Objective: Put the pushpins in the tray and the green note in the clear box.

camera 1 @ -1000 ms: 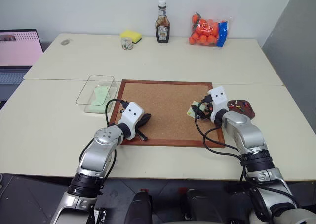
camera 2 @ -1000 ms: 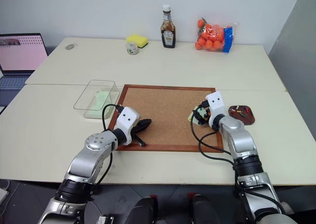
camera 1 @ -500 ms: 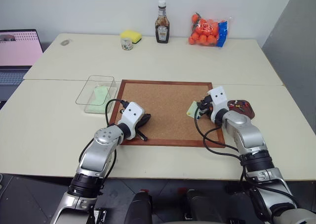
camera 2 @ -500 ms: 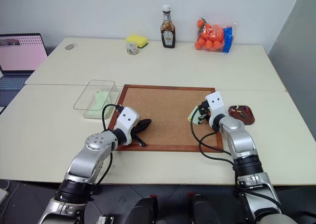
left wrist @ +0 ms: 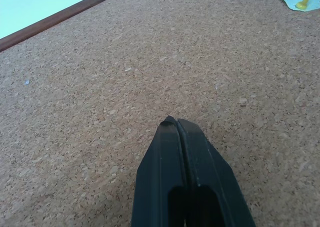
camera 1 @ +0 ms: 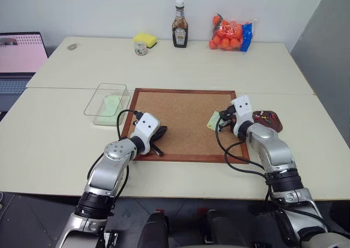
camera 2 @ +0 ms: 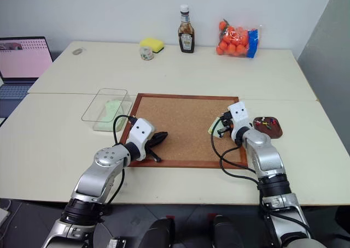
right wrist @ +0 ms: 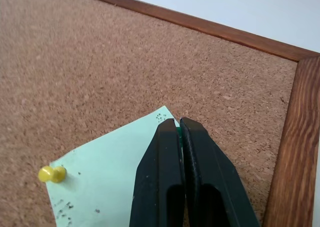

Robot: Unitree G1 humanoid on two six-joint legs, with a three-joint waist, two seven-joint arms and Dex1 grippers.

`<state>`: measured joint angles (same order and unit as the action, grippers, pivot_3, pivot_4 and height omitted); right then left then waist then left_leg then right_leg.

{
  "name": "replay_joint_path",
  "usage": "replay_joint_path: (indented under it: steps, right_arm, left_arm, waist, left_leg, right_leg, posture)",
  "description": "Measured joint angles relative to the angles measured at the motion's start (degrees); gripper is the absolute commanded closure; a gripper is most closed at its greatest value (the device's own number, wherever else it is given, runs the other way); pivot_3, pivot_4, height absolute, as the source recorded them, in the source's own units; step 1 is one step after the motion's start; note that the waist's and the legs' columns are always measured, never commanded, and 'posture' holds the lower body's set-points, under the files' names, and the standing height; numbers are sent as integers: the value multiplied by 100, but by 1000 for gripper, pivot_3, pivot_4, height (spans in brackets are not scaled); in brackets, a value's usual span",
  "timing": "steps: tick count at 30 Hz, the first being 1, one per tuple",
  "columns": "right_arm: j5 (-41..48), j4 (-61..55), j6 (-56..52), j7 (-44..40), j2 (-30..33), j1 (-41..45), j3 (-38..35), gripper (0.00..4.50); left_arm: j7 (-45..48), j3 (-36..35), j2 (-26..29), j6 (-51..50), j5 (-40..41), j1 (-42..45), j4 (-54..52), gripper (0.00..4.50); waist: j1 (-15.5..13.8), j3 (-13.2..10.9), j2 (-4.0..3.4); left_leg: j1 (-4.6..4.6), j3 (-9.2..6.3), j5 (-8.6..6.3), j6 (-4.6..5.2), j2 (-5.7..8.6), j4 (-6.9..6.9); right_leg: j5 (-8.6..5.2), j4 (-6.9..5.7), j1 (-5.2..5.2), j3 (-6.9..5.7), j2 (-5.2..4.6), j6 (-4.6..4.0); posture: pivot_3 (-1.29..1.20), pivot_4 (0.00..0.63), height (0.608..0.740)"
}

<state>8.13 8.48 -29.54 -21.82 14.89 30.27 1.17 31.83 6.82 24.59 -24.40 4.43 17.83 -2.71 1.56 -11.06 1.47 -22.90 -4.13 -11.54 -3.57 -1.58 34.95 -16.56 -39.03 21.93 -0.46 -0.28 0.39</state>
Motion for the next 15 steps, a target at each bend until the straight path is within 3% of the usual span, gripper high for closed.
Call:
replay_joint_path:
  steps: [15]
  right_arm:
    - [344, -1127, -185, 325, 28, -239, -554, 4442]
  left_arm:
    - [-40, 56, -7, 27, -62, 5, 11, 4500]
  waist:
    - [-7, 9, -16]
  left_leg:
    - [0, 2, 0, 0, 1, 0]
  right_leg:
    - [0, 1, 0, 1, 0, 0]
  posture:
    - [0, 150, 740]
